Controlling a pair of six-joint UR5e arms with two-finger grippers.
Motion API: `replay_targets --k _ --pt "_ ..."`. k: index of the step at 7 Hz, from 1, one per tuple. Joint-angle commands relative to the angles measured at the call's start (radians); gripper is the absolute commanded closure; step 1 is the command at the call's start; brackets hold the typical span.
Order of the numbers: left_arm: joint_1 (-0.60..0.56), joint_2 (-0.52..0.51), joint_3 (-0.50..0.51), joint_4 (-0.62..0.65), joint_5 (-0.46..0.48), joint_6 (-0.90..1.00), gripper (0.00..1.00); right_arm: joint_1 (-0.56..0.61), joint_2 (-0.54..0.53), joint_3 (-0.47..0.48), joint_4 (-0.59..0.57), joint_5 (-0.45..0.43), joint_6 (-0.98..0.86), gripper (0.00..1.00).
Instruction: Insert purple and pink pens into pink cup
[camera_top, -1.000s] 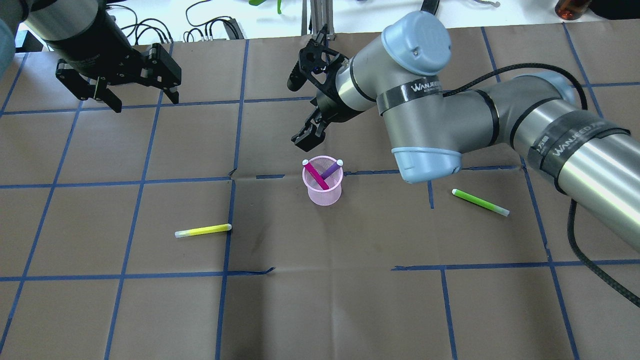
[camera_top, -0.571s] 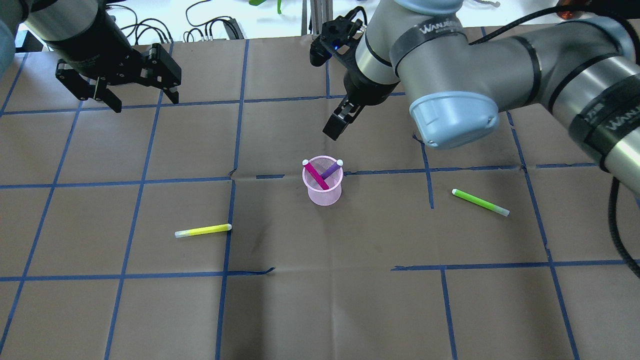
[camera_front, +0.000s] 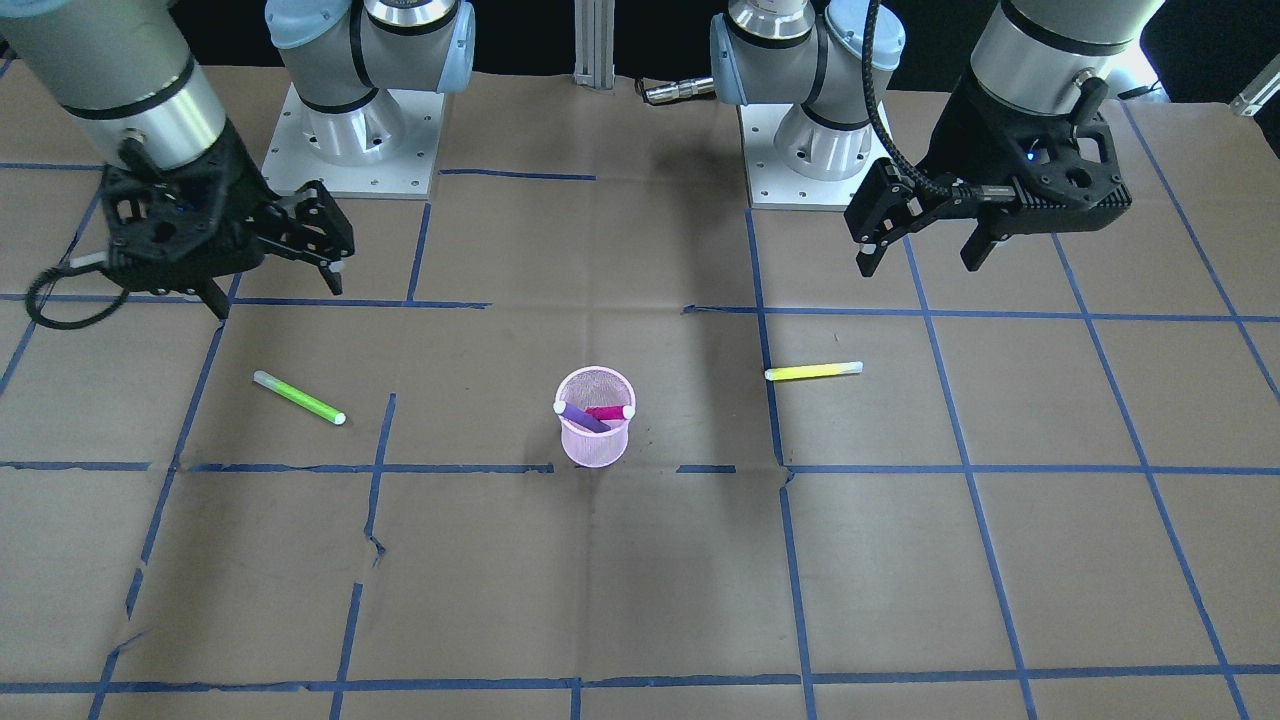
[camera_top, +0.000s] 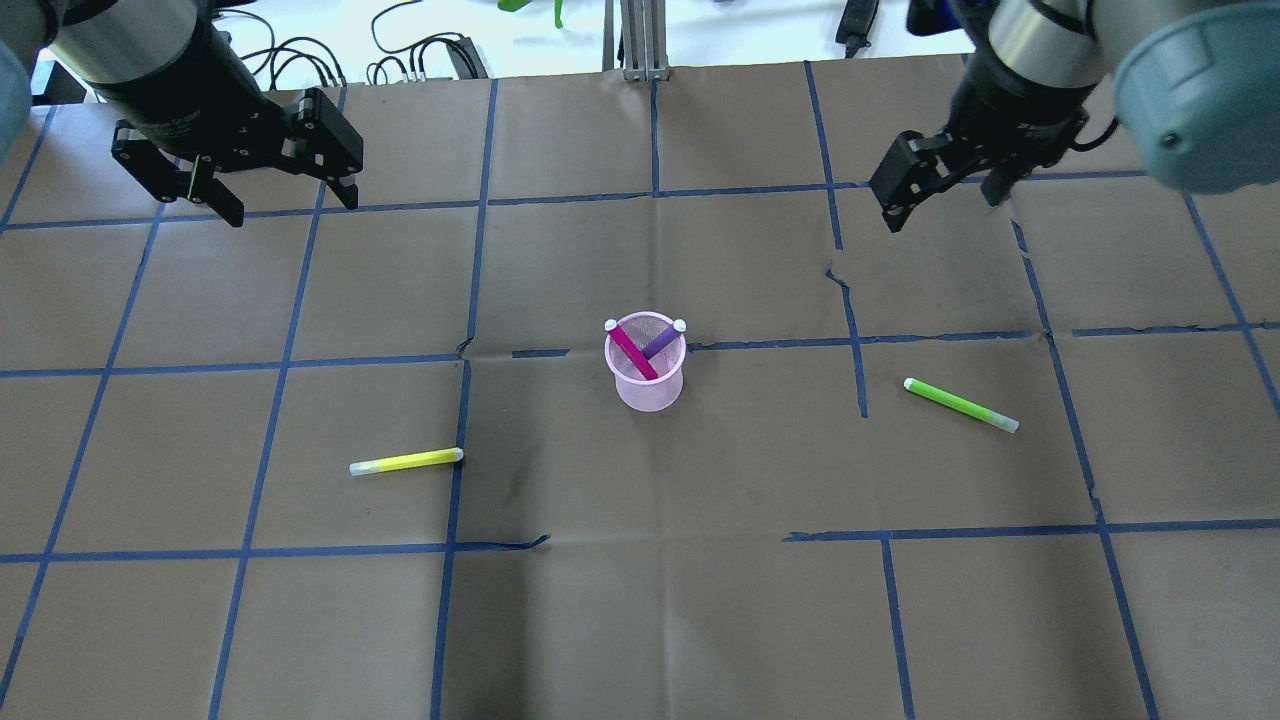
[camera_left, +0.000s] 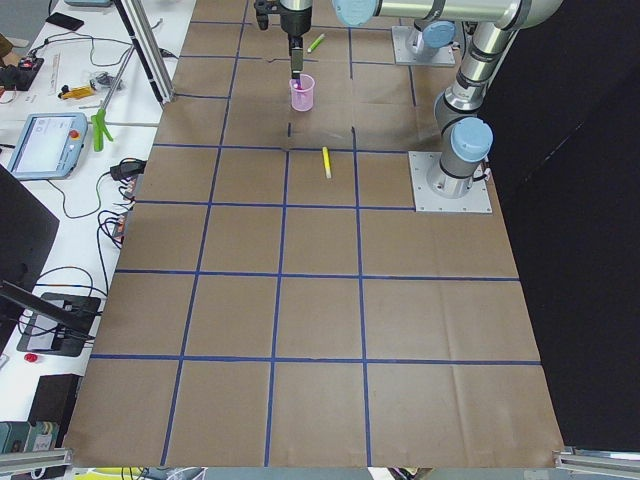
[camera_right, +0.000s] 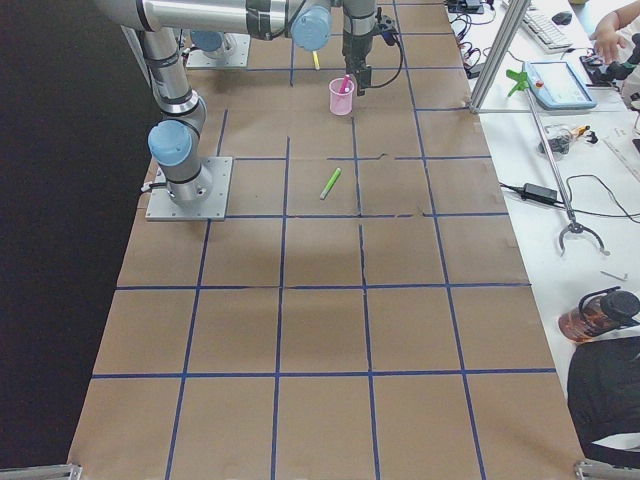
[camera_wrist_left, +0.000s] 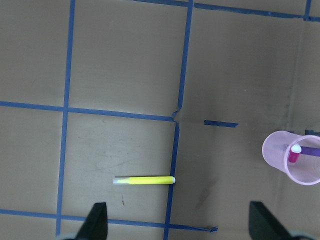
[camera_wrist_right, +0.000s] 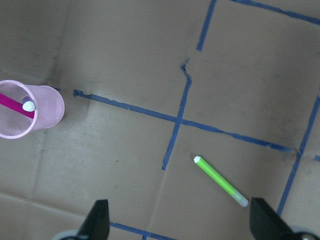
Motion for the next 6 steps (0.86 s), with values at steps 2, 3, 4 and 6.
replay_targets --k 2,3,4,6 --pt "0.001 0.0 -0.002 0.0 0.0 0.0 0.02 0.017 -0.034 -0.039 0.127 -0.056 0.311 0.0" --pt "0.001 0.001 -0.002 0.0 0.0 -0.002 0.02 0.075 -0.029 -0.044 0.13 -0.053 0.393 0.0" --pt "-0.001 0.006 -0.011 0.0 0.002 -0.002 0.02 0.092 -0.023 -0.047 0.128 -0.053 0.405 0.0" --pt "-0.001 0.006 -0.012 0.0 0.0 -0.002 0.02 0.073 -0.019 -0.071 0.122 -0.054 0.342 0.0"
